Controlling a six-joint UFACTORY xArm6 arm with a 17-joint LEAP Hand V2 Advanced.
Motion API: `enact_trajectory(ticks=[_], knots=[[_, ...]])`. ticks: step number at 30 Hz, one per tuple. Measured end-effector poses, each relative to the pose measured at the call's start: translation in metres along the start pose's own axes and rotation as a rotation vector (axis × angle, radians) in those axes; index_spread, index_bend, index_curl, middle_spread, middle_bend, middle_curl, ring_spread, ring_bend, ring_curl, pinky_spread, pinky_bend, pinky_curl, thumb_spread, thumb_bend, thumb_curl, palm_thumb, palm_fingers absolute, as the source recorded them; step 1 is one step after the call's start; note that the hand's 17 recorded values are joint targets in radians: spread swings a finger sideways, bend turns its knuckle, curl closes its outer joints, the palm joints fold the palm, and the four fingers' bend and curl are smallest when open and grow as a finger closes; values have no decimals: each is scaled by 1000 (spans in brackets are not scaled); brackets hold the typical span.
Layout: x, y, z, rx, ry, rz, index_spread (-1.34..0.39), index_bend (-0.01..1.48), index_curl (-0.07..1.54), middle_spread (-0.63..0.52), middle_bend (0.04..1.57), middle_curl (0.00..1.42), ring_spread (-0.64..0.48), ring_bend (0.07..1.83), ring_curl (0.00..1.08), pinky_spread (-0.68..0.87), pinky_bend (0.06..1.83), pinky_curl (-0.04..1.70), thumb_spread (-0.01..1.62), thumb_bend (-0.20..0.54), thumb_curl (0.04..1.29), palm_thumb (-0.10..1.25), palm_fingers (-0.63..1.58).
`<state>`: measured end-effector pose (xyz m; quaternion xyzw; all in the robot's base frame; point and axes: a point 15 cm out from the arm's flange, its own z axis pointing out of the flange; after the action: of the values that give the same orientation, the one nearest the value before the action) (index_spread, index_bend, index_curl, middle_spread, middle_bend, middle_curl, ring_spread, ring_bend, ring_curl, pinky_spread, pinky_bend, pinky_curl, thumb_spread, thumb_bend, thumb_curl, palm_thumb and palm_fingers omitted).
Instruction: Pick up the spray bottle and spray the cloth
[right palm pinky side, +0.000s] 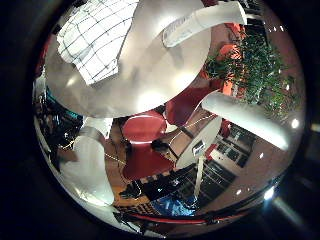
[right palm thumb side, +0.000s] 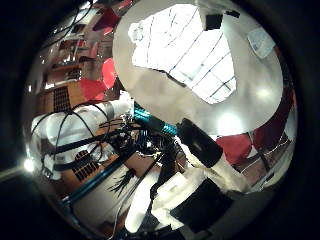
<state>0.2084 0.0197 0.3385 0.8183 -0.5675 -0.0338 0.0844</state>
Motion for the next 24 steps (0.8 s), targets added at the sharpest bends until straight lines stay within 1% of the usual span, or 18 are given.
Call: enact_trajectory(ticks=[6,9,16,24], knots=[[40,12,-4,34,-33,95,-284,285,427,43,204,378,226,182,181,398,184,250,1315,-13,301,631,210],[65,17,-10,69,-54,154,-286,276,425,39,201,377,223,184,182,403,183,252,1319,-18,287,598,229],[108,23,-35,235,-183,257,-284,215,414,37,186,364,223,202,199,412,192,261,1351,-18,229,470,270],[161,40,-42,452,-341,392,-278,173,387,43,197,355,218,226,231,425,194,270,1295,-19,208,396,288]])
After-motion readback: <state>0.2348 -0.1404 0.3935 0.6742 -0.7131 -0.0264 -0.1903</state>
